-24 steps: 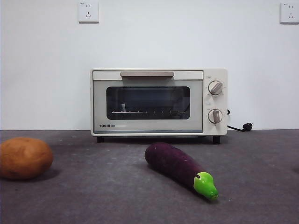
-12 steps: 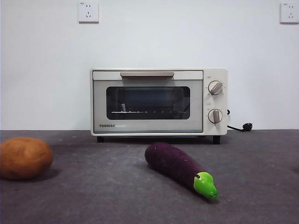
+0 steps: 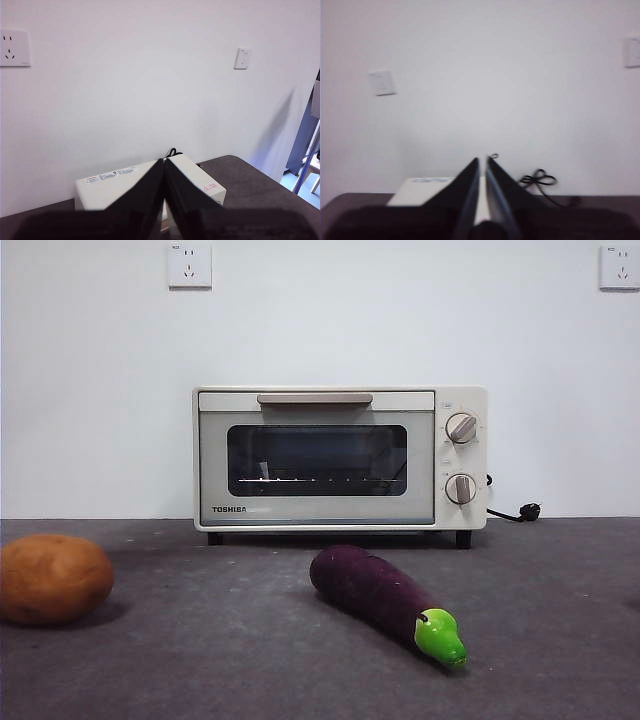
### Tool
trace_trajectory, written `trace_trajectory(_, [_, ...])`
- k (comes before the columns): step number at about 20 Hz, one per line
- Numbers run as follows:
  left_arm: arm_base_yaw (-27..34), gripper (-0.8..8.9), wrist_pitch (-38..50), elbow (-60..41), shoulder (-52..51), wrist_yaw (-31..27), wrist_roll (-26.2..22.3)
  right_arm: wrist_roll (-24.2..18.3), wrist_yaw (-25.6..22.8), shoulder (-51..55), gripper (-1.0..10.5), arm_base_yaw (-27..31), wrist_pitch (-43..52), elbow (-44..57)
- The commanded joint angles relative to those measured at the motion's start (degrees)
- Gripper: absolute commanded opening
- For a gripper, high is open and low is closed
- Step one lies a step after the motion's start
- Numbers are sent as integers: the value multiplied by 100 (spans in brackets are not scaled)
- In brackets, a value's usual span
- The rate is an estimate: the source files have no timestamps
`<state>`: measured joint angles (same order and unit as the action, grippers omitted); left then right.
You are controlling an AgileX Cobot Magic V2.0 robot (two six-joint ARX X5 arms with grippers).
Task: Take the eggplant from the table,put the eggplant in the oven
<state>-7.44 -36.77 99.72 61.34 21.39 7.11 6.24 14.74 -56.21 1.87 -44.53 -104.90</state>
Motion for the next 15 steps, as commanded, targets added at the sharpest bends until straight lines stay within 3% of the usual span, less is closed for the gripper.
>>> trace_trajectory(1, [-15,-5,35,9,11,7,-74,186,262,-24,239,-9,146,-28])
trace_trajectory(9, [-17,-5,33,9,50,9,-162,354,400,-98,569,-9,162,-31])
trace_trajectory(15, [-17,-5,31,9,101,9,-162,407,780,-170,577,-9,162,-31])
